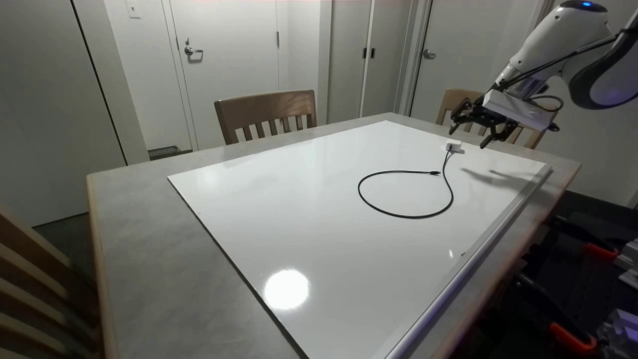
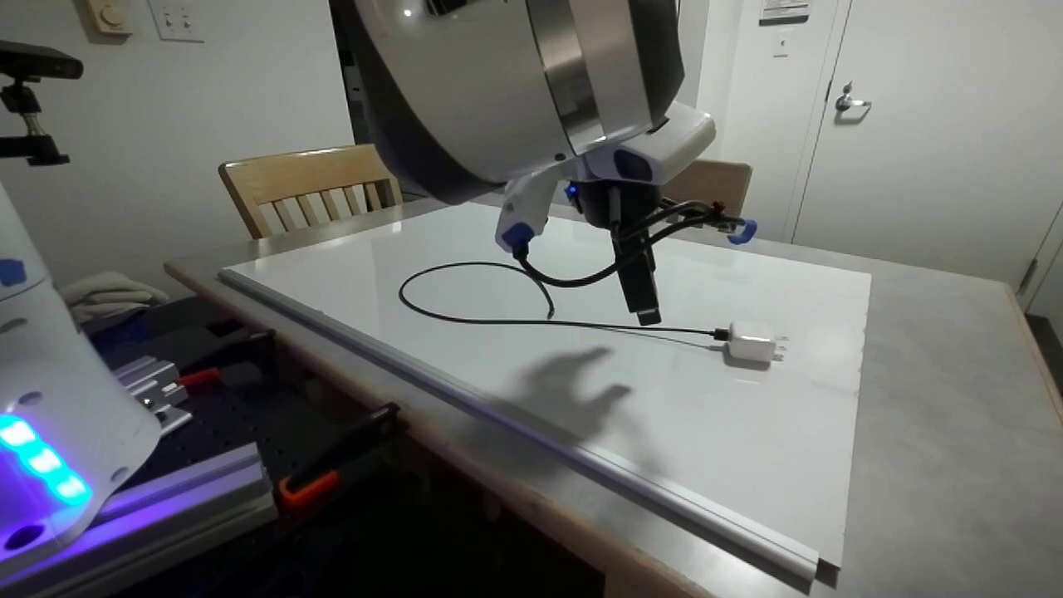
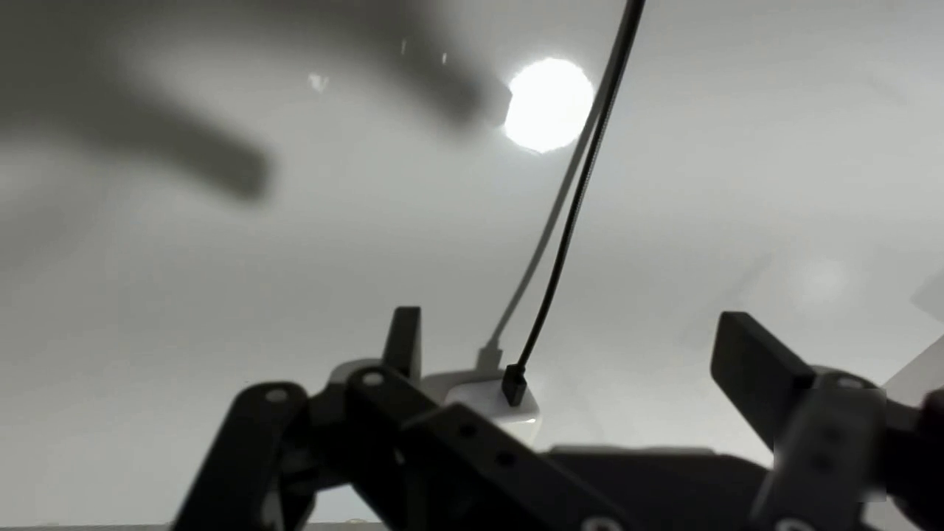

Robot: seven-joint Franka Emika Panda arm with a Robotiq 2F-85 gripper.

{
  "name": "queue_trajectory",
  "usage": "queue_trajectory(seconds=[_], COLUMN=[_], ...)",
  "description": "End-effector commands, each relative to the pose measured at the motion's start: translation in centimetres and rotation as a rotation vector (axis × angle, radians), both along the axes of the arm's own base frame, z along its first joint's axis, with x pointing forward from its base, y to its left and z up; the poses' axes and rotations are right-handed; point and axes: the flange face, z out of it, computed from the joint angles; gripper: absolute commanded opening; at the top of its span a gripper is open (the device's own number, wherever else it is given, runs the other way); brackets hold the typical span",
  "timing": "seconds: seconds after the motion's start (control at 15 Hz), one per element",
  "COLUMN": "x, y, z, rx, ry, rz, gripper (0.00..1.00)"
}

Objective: Make a circle with the charger on the table

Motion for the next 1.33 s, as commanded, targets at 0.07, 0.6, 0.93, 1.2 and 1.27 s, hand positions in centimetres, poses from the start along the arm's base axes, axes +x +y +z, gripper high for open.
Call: queue_trajectory(seconds=[0.07,0.6,0.93,1.2,1.27], x=[1.1,2.9,2.7,3.2,3.2], y=[-1.4,-6.4,-6.9,-6.3,-6.4], z=[-1.7,-3.5,-3.3,-3.4,-3.4], rx=[-0.048,-0.049,-0.045,-0.052,-0.056], ry=[0.062,0.024,0.008,0.017,0.019], rz=[-0.006,0.001,-0.002,0.006,0.011], gripper=[1.0,1.0,1.0,1.0,1.0])
